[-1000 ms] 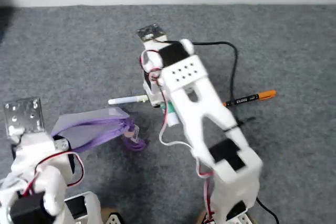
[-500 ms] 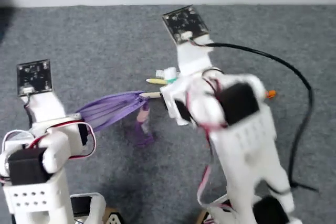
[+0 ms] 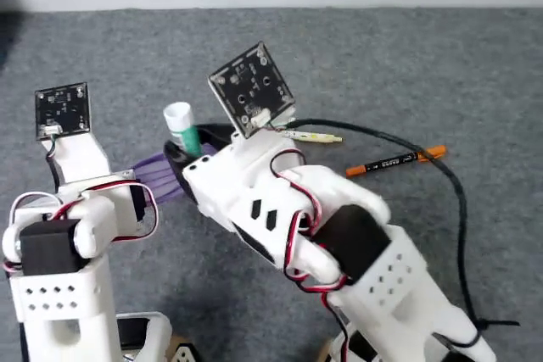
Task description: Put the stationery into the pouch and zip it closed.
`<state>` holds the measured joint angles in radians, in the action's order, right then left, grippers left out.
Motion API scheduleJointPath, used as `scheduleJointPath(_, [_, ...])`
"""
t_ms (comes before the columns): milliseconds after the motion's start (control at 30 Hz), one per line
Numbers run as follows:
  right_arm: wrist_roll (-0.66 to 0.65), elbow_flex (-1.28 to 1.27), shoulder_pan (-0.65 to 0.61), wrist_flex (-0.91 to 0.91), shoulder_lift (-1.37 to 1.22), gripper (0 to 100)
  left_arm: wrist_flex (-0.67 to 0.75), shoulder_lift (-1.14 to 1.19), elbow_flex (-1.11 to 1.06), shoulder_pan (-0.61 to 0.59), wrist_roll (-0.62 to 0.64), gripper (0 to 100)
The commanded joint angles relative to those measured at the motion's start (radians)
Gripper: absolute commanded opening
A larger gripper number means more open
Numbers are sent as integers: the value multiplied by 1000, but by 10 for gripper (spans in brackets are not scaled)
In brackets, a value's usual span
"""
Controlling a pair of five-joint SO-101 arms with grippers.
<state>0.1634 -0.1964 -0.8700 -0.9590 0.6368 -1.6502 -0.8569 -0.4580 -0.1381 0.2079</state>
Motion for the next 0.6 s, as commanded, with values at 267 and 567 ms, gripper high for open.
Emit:
scheduleJointPath(267, [8,-276,-64,450,61,8,18,26,28,12,15,12])
scheduleJointPath(567, [-91,-459,-62,593,71,35,18,26,27,12,15,12])
